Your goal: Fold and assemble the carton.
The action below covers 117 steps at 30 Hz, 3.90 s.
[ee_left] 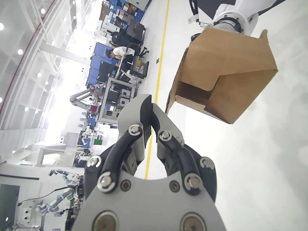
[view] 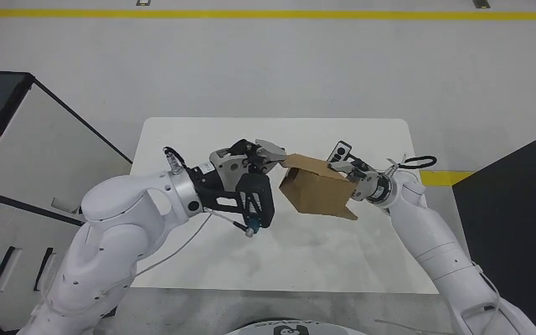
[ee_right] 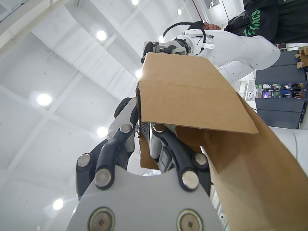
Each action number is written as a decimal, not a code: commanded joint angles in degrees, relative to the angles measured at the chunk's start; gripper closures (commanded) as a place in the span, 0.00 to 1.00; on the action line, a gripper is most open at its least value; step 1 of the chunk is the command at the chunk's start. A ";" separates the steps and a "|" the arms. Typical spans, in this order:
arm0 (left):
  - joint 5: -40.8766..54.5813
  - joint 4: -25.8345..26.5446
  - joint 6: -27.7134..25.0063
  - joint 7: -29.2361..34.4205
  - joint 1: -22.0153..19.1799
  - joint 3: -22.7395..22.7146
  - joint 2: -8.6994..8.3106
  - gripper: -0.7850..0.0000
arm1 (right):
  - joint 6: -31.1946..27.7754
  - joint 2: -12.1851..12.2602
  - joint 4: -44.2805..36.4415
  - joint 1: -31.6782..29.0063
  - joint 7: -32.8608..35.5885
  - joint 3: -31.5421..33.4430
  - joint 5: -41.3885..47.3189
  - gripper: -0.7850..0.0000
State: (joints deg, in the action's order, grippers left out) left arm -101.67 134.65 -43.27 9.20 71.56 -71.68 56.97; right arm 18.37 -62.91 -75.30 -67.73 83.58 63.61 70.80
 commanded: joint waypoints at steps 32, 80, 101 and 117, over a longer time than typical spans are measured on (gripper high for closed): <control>-2.46 0.00 -0.92 -5.47 1.17 -2.47 -0.47 1.00 | 0.03 -0.46 -4.17 -2.92 -3.36 2.45 3.50 1.00; -0.30 -3.94 -3.58 -4.62 -7.52 11.03 1.53 1.00 | -2.09 -1.52 -2.74 -1.40 4.42 2.34 0.63 1.00; 1.08 -3.29 -3.53 -4.44 -6.72 8.31 1.31 1.00 | -2.52 -1.61 -2.79 -1.82 4.42 2.54 0.66 1.00; -0.60 -2.54 -4.18 -4.11 -6.19 9.95 1.30 1.00 | -2.90 -1.73 -3.48 -2.27 4.42 2.36 0.59 1.00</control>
State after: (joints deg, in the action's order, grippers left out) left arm -102.21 132.14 -47.48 5.10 65.41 -61.97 58.24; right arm 15.50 -64.63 -78.75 -69.98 88.00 65.98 71.41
